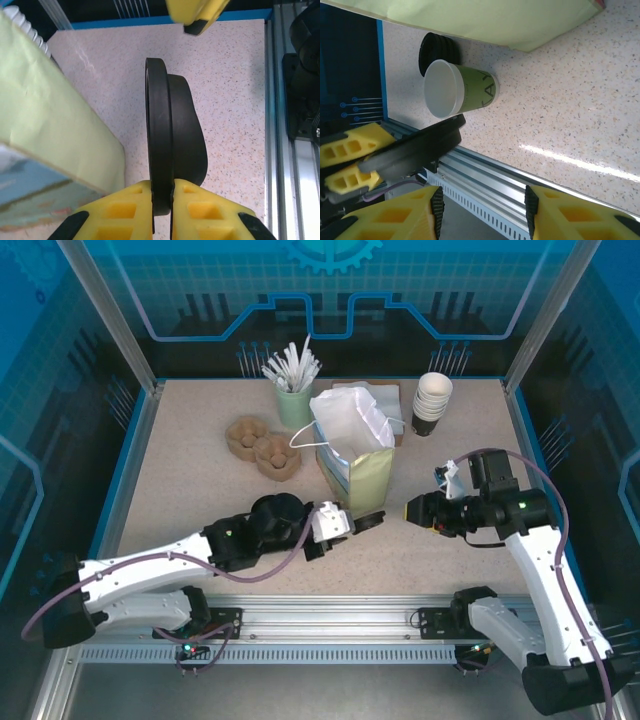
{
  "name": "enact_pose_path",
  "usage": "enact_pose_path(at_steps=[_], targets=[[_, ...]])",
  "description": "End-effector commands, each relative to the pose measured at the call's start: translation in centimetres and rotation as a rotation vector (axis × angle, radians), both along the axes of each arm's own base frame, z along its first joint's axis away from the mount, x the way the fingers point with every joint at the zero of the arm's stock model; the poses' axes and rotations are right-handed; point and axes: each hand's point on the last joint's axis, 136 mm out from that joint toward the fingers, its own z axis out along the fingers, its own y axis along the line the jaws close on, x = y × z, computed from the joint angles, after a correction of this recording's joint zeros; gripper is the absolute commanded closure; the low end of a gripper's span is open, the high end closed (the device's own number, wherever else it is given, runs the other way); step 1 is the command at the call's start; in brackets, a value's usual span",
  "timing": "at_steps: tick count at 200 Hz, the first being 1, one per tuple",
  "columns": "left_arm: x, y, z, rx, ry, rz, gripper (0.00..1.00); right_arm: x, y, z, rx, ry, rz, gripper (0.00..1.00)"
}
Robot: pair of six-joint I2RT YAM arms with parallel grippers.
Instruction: Pack the takeout coffee
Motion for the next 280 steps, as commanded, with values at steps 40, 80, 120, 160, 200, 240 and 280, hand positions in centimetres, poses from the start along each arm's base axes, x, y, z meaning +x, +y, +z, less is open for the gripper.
enact_pose_path(at_steps=[40, 80, 120, 160, 200, 240, 280], targets=[[0.0, 4.7, -0.7, -0.153, 0.277, 0.126, 0.85, 0.8, 2.0, -0.3, 0.166, -0.096, 0.019, 0.51], [0.6, 7.3, -1.3, -0.207, 0.425, 0.22, 0.85, 1.1, 3.4, -1.8, 0.18, -0.147, 0.045, 0.5], [1.4, 8.5, -1.5, -0.293, 0.6, 0.308, 0.86, 1.5, 5.3, -3.2, 0.178, -0.152, 0.098, 0.49], [2.0, 9.9, -1.7, -0.341, 0.75, 0.405, 0.86, 1.9, 7.0, -4.0, 0.181, -0.138, 0.148, 0.49], [1.9, 10.6, -2.0, -0.381, 0.865, 0.474, 0.85, 2.1, 8.0, -4.3, 0.198, -0.129, 0.169, 0.51], [2.1, 10.9, -3.0, -0.408, 0.994, 0.535, 0.85, 2.3, 8.8, -4.6, 0.231, -0.096, 0.171, 0.51], [2.3, 10.5, -4.0, -0.413, 1.081, 0.548, 0.85, 2.3, 9.4, -5.4, 0.252, -0.057, 0.159, 0.5]])
